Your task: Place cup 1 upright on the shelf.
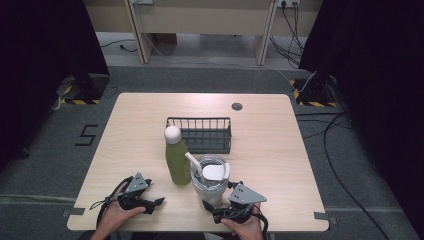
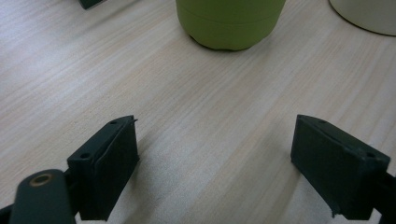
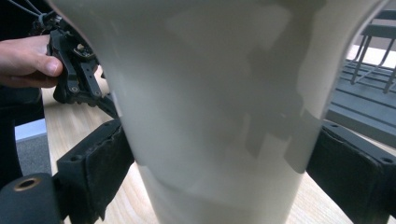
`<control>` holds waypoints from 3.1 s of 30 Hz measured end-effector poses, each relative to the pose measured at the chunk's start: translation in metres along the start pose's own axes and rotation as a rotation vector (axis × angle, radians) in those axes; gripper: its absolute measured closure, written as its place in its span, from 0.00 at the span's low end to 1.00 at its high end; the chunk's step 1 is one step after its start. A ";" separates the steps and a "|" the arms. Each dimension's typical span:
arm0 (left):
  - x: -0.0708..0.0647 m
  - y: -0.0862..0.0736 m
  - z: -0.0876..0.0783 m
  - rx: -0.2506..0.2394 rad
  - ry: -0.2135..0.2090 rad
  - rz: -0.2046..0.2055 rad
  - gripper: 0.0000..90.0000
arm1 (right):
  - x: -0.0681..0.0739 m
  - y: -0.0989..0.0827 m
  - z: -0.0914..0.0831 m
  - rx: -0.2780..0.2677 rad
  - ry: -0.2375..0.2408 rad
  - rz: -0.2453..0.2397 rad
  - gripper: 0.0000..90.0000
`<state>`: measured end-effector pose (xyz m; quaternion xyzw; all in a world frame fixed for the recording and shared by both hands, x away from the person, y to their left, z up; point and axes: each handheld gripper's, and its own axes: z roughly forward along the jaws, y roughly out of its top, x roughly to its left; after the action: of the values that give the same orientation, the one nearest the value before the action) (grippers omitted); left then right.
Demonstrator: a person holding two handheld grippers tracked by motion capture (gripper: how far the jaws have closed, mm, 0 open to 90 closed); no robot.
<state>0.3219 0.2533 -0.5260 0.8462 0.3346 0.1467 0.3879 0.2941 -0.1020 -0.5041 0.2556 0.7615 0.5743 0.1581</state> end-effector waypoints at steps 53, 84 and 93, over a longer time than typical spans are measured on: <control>0.000 0.000 0.000 0.000 -0.002 0.001 0.16 | -0.007 0.015 0.017 -0.080 -0.061 -0.026 0.12; 0.000 0.000 0.000 0.001 -0.004 0.000 0.16 | -0.052 0.073 0.009 -0.087 -0.172 -0.056 0.12; 0.000 0.000 0.000 0.002 -0.004 0.000 0.16 | -0.062 0.094 0.016 -0.089 -0.164 -0.059 0.12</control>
<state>0.3216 0.2536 -0.5259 0.8469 0.3336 0.1447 0.3879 0.3734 -0.1047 -0.4219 0.2719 0.7271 0.5797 0.2478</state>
